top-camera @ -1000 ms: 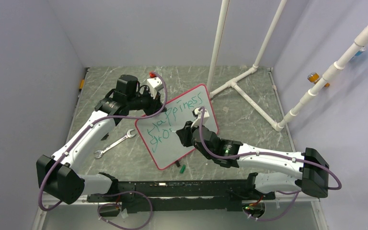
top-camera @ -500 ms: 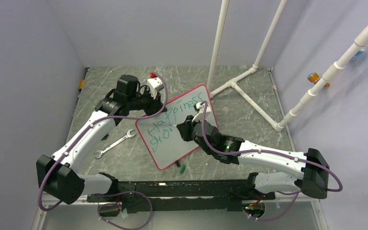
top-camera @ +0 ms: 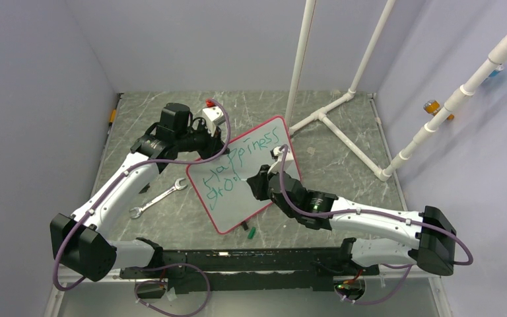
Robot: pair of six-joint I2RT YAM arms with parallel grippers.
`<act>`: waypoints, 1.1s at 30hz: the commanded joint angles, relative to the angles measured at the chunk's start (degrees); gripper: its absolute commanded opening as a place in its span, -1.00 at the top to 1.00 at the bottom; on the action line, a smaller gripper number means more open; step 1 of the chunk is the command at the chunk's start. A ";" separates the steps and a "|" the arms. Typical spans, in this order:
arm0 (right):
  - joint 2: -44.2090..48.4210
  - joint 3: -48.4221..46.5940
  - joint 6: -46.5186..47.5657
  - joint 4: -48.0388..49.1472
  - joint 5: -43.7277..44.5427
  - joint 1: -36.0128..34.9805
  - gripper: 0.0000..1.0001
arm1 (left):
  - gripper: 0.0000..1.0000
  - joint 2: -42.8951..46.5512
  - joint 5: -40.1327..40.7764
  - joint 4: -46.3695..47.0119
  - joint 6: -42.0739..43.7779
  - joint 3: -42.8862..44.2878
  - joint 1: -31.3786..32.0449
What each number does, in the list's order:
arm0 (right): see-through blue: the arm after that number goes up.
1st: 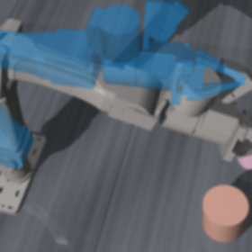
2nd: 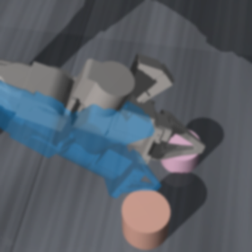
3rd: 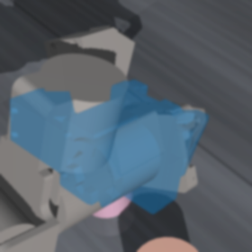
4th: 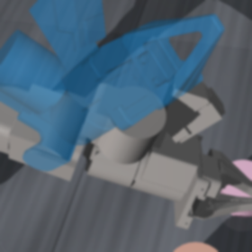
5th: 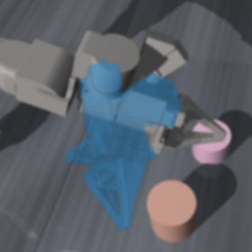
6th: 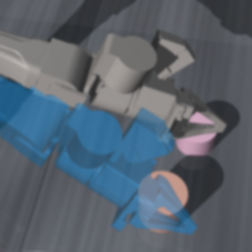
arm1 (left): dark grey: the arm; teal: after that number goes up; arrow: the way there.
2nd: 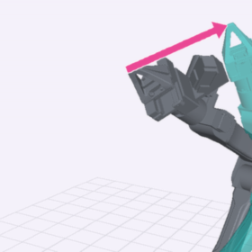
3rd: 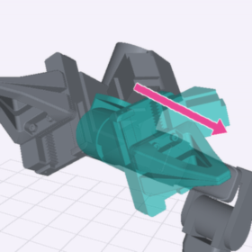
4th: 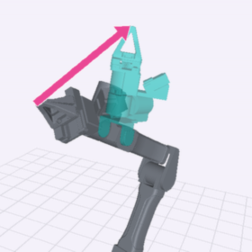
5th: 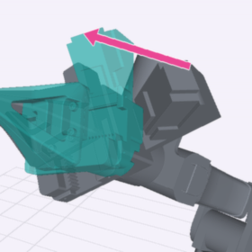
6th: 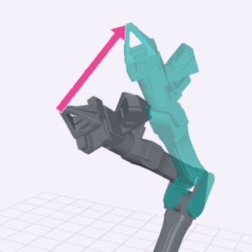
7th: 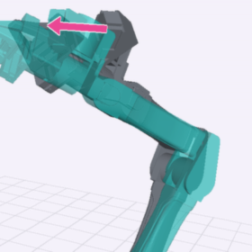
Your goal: Write a sentence on the whiteboard
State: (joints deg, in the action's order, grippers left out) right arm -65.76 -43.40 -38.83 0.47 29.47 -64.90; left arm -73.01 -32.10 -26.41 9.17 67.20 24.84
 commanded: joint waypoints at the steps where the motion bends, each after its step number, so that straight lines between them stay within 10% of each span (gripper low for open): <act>1: 1.71 2.02 -2.37 0.28 0.67 0.22 1.00 | 1.00 1.12 2.16 1.99 3.16 1.48 0.11; 33: 0.05 -4.69 0.96 -2.52 1.14 1.43 1.00 | 1.00 1.21 2.03 1.99 3.21 1.56 0.12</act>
State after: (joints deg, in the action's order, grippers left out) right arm -67.37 -48.47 -37.10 -1.67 30.50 -63.72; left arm -73.01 -32.25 -26.39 9.17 67.20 24.84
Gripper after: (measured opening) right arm 0.148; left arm 0.162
